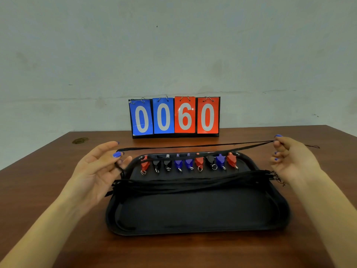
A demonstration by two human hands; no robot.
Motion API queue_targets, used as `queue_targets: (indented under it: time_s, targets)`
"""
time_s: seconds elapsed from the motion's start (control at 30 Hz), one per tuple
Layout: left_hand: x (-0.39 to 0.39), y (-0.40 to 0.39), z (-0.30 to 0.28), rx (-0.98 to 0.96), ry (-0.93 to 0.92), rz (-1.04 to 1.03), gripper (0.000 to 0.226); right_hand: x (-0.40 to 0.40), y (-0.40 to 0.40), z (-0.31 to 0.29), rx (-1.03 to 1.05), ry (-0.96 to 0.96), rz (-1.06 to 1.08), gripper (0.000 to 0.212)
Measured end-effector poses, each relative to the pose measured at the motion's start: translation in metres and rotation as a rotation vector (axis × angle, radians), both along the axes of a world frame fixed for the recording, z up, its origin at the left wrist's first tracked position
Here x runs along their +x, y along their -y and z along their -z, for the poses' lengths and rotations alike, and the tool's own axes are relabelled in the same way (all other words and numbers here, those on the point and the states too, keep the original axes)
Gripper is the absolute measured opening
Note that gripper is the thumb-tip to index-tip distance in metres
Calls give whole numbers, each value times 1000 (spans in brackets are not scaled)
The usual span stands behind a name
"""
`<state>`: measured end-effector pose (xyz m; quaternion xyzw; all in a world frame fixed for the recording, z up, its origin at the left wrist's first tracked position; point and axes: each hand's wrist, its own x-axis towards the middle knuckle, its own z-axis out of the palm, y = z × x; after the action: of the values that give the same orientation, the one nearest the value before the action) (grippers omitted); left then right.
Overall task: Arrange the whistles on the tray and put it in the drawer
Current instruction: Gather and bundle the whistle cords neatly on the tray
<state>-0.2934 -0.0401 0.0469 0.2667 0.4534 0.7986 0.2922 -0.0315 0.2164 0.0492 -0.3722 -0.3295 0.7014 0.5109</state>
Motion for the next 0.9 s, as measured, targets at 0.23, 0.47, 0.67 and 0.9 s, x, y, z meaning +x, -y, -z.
queue_targets:
  time_s: [0.23,0.47,0.67,0.9]
  targets:
    - [1,-1,0,-48,-46,-27,24,2,-2,0,5,6,1,11]
    - [0,-4,8,-321,-467,-261,15,3,-3,1,18,-7,11,11]
    - [-3,-1,6,-281,-179,-4,29,5,-4,0,17,-18,11,11]
    - [-10,-1,7,-448,-375,-200,13,15,-4,-10,127,232,-116,8]
